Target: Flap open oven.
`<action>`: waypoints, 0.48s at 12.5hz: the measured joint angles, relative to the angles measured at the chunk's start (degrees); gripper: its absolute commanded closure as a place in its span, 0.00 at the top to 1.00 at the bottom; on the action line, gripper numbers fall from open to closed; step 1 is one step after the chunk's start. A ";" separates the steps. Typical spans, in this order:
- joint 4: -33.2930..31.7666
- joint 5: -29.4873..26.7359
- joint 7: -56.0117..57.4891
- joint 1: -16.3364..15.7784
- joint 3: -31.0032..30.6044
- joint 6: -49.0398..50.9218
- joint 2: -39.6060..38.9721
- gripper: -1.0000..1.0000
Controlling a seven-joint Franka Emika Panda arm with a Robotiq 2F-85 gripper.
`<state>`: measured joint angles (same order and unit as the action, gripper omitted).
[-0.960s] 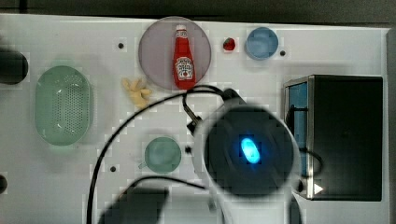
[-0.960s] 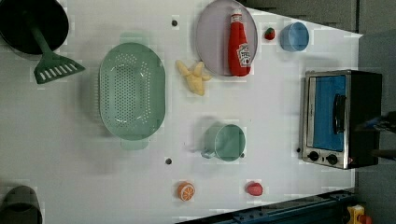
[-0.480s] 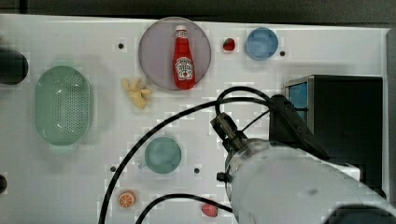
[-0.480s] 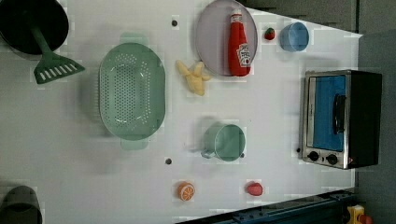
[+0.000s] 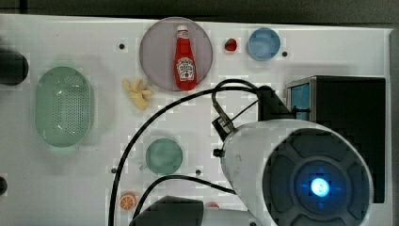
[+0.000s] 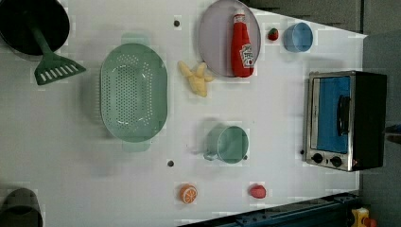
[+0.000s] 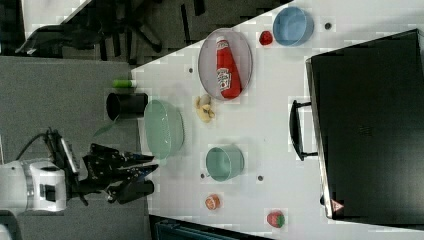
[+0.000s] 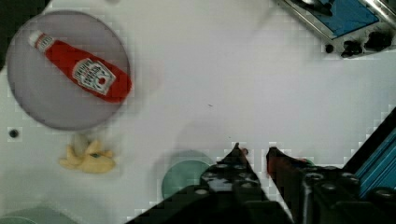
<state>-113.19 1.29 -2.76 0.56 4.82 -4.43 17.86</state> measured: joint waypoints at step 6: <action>-6.10 4.76 16.86 0.15 3.23 -1.18 0.49 0.18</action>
<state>-119.29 6.05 14.09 0.71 8.05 -5.60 18.35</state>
